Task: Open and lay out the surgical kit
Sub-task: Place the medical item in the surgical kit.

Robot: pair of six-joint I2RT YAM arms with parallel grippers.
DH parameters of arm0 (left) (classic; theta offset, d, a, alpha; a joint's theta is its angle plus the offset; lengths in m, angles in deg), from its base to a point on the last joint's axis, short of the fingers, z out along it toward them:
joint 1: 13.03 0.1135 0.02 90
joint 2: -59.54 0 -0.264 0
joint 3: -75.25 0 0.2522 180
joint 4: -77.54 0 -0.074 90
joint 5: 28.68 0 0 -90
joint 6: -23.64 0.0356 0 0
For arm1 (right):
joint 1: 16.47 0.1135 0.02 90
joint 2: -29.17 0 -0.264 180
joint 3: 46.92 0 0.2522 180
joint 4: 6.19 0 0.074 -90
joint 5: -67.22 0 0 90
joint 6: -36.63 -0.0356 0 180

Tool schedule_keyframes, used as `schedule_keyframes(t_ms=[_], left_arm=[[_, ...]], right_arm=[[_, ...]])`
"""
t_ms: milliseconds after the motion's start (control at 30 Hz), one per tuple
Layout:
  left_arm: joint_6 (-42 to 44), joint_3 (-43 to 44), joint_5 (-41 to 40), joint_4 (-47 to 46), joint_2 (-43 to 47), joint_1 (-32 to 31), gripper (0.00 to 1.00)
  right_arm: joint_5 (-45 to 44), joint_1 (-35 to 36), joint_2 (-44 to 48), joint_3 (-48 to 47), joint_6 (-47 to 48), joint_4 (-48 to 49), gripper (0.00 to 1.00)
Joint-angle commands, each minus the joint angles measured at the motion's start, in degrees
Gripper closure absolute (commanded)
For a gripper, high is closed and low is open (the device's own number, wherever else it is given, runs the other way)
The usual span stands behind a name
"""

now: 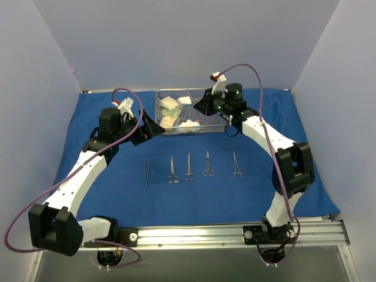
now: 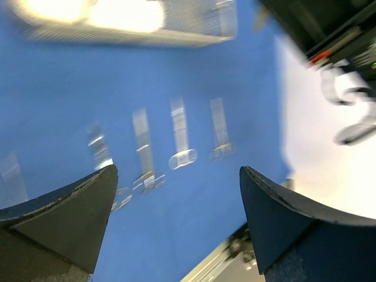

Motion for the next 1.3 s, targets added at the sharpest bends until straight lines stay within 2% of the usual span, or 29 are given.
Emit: schedule_keyframes(t_ms=[0,33,133,167,267,400,533,767,933,1067,1267], left_arm=[[-8.5,-2.13,5.94,-24.66,3.25,-3.32,0.06],[-8.76,-2.74,5.16,-28.54,3.95,-4.38,0.06],[-8.15,-2.31,0.5,-32.17,4.66,-9.65,0.06],[-7.72,-2.13,-0.55,-32.61,4.75,-11.66,0.06],[-8.32,-2.83,-3.37,-34.28,5.98,-13.0,0.06],[-11.14,-6.78,-5.83,-38.76,9.31,-13.27,0.03],[-11.75,-9.16,-9.51,-38.95,13.96,-13.7,0.0],[-12.19,-12.42,-14.89,-39.3,18.64,-14.85,0.18],[-12.63,-12.59,-15.5,-39.65,19.43,-15.55,0.24],[-13.25,-12.07,-20.24,-35.97,20.83,-16.6,0.28],[-13.51,-9.61,-28.06,-27.36,22.51,-18.98,0.36]], right_arm=[[17.87,1.0,7.61,4.95,-15.22,21.14,1.0],[21.72,1.35,8.15,6.7,-20.55,23.68,1.0],[27.19,3.28,10.17,9.17,-28.4,35.01,1.0],[28.17,3.72,10.53,11.01,-33.48,42.18,1.0],[30.28,5.48,11.76,13.48,-41.32,51.36,1.0],[30.11,6.98,13.69,15.85,-43.72,54.3,1.0],[28.36,8.38,16.24,16.83,-38.73,48.43,1.0],[22.29,12.25,21.16,14.02,-21.5,25.59,1.0],[19.57,13.57,21.52,13.4,-20.7,22.75,1.0],[10.54,16.99,22.13,11.12,-10.35,12.13,1.0],[-0.11,21.74,23.01,10.33,-3.48,7.1,1.0]])
